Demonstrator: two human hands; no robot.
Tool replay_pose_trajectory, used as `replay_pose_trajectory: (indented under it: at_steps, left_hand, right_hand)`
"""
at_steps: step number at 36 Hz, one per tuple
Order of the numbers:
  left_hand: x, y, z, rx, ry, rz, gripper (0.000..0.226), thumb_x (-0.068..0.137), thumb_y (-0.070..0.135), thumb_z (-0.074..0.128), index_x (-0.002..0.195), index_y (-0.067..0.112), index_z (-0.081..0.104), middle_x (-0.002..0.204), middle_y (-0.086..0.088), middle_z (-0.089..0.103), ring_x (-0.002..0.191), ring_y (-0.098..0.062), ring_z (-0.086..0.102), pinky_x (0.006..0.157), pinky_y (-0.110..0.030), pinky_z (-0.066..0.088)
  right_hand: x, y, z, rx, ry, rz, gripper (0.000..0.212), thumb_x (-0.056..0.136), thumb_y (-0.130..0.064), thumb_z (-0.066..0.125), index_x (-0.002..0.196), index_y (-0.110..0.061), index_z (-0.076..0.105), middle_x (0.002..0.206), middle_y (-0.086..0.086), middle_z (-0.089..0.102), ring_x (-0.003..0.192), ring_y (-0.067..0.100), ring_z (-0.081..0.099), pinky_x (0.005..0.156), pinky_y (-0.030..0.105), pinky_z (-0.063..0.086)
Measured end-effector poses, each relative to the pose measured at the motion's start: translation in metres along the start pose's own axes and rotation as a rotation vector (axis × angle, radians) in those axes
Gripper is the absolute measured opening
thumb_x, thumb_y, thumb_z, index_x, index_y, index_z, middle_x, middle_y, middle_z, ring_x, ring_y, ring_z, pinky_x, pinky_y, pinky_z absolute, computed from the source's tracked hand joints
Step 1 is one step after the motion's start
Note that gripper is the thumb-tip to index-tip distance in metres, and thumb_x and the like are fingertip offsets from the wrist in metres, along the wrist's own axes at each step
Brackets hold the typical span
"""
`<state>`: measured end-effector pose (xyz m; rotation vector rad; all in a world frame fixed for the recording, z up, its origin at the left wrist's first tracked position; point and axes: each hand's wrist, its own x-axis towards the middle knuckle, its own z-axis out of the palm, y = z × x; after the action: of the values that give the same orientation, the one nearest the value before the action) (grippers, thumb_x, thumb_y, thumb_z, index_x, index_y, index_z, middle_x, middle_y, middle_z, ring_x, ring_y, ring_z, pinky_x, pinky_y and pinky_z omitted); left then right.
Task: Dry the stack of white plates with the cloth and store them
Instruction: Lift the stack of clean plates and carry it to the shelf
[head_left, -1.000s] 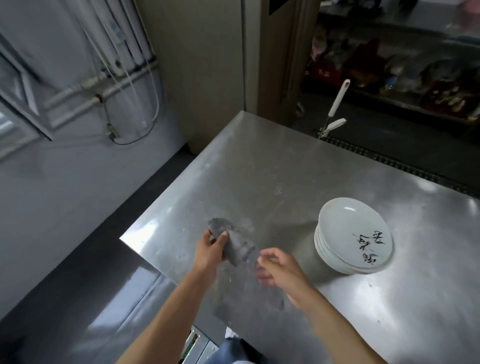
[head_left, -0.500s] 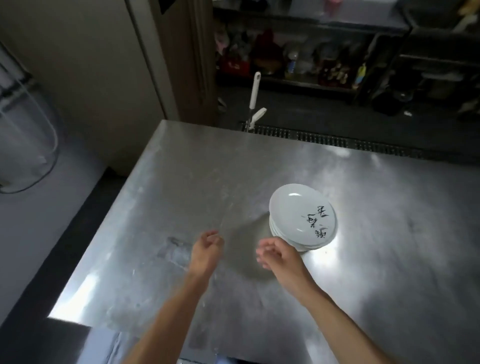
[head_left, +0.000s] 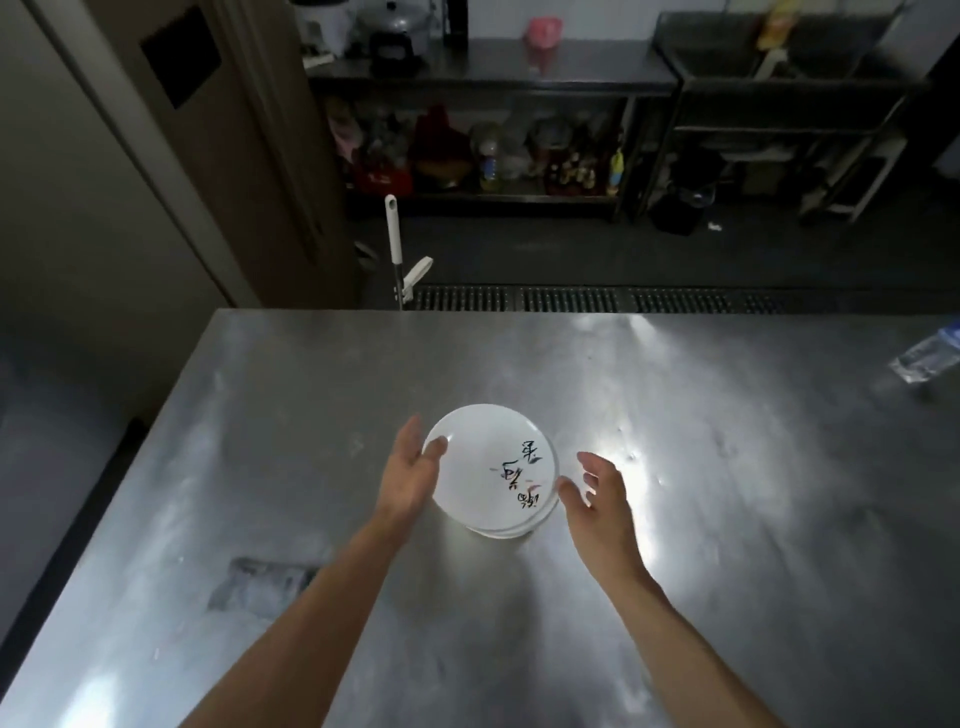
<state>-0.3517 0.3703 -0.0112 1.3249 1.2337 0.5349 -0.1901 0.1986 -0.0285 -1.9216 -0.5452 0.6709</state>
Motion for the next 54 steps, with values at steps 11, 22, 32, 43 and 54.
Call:
replay_pose_trajectory:
  at_steps: [11, 22, 32, 43, 54]
  left_hand:
    - [0.018, -0.008, 0.025, 0.402, 0.025, 0.102, 0.064, 0.096, 0.031, 0.068, 0.155, 0.024, 0.042, 0.153, -0.006, 0.051, 0.139, -0.023, 0.049, 0.109, -0.030, 0.036]
    - [-0.003, -0.022, 0.034, 0.213, 0.083, 0.109, 0.061, 0.097, 0.023, 0.066, 0.153, 0.028, 0.043, 0.154, 0.003, 0.048, 0.140, -0.018, 0.046, 0.117, -0.044, 0.039]
    - [-0.020, -0.051, 0.039, -0.197, 0.058, 0.084, 0.057, 0.094, 0.042, 0.053, 0.150, 0.034, 0.044, 0.139, 0.024, 0.059, 0.129, 0.006, 0.053, 0.096, -0.012, 0.046]
    - [-0.021, -0.066, 0.037, -0.170, 0.025, 0.141, 0.064, 0.090, 0.044, 0.063, 0.149, 0.047, 0.040, 0.148, 0.019, 0.054, 0.134, -0.002, 0.052, 0.104, -0.030, 0.045]
    - [-0.017, -0.059, 0.033, -0.158, 0.029, 0.132, 0.056, 0.087, 0.037, 0.065, 0.139, 0.054, 0.051, 0.137, 0.027, 0.060, 0.121, 0.009, 0.057, 0.086, -0.016, 0.052]
  right_hand:
    - [0.017, 0.013, 0.028, -0.004, -0.230, -0.079, 0.063, 0.089, -0.053, 0.058, 0.140, -0.052, 0.021, 0.129, -0.034, 0.037, 0.121, -0.020, 0.037, 0.088, -0.001, 0.030]
    - [0.047, 0.020, 0.029, 0.040, -0.298, -0.038, 0.075, 0.098, -0.036, 0.062, 0.156, -0.033, 0.016, 0.146, -0.017, 0.040, 0.121, -0.014, 0.045, 0.095, 0.009, 0.038]
    - [0.071, 0.018, 0.026, 0.122, -0.302, 0.044, 0.084, 0.079, -0.069, 0.054, 0.153, -0.037, 0.030, 0.154, -0.015, 0.038, 0.138, 0.007, 0.041, 0.115, 0.039, 0.039]
    - [0.073, 0.010, 0.026, 0.052, -0.342, -0.006, 0.026, 0.083, -0.061, 0.059, 0.107, -0.069, 0.054, 0.108, -0.030, 0.067, 0.100, -0.008, 0.064, 0.072, 0.014, 0.051]
    - [0.065, 0.022, 0.030, 0.054, -0.240, 0.095, 0.055, 0.074, -0.078, 0.056, 0.125, -0.057, 0.053, 0.118, -0.012, 0.067, 0.110, 0.007, 0.064, 0.086, 0.035, 0.057]
